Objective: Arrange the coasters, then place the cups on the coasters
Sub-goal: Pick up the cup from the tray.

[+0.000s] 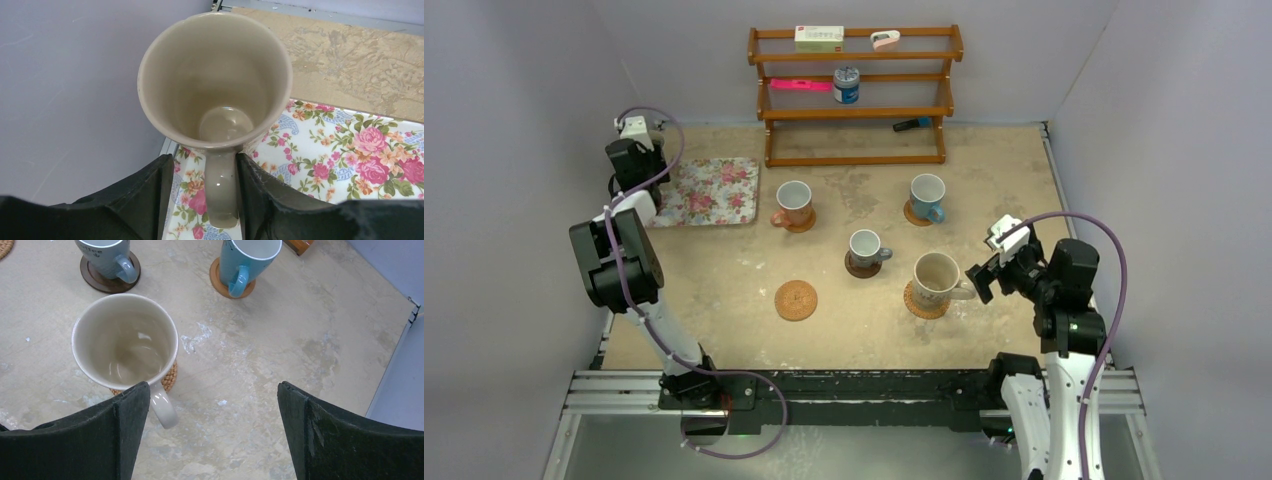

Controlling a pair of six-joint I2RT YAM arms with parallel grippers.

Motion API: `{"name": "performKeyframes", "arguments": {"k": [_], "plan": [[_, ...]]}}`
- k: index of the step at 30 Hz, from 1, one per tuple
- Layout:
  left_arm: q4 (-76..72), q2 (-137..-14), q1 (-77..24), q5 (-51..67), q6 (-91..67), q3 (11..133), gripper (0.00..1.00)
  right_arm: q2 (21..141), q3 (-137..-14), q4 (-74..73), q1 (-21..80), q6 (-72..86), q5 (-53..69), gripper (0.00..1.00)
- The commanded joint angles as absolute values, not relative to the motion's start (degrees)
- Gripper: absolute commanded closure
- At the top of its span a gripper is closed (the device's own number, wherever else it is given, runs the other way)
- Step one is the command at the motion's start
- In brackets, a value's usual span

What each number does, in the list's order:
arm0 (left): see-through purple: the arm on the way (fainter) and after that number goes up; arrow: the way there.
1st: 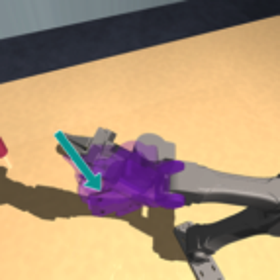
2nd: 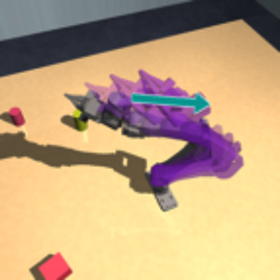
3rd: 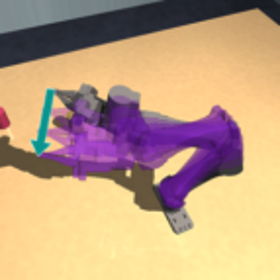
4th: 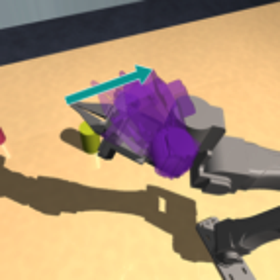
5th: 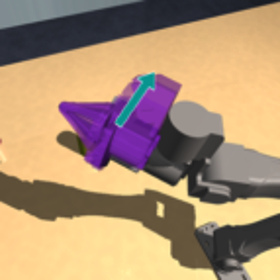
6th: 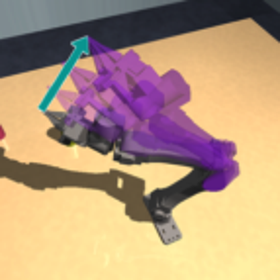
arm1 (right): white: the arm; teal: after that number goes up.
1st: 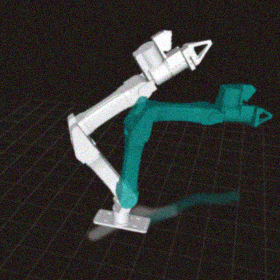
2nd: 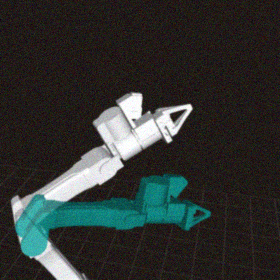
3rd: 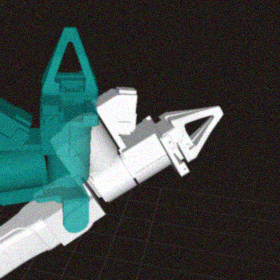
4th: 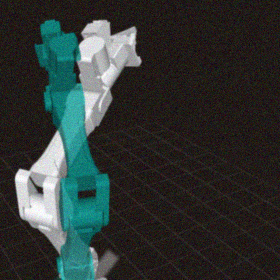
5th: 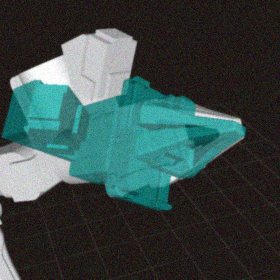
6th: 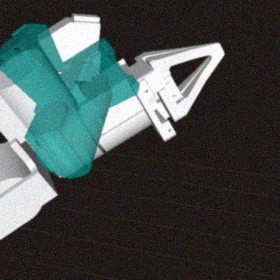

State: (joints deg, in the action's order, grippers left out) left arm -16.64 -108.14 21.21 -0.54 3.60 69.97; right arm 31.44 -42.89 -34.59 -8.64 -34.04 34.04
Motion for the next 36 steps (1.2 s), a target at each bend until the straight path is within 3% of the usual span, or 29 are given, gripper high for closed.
{"name": "performKeyframes", "arguments": {"k": [1,12,16,36], "plan": [[-20.5,-108.0,22.1,-0.3,3.2,71.5,0.54,31.0,-42.8,-34.9,-8.6,-34.3,35.4,0.01],[-20.4,-107.1,22.5,3.6,3.2,71.0,0.82,30.6,-42.7,-34.9,-8.6,-34.4,35.4,0.01],[-20.2,-107.0,22.6,4.9,3.4,71.0,1.00,30.5,-42.7,-35.0,-8.6,-34.5,35.4,0.01],[-29.7,-97.4,22.9,11.3,1.4,61.5,1.00,30.1,-42.5,-34.9,-8.5,-34.5,35.2,0.01]]}}
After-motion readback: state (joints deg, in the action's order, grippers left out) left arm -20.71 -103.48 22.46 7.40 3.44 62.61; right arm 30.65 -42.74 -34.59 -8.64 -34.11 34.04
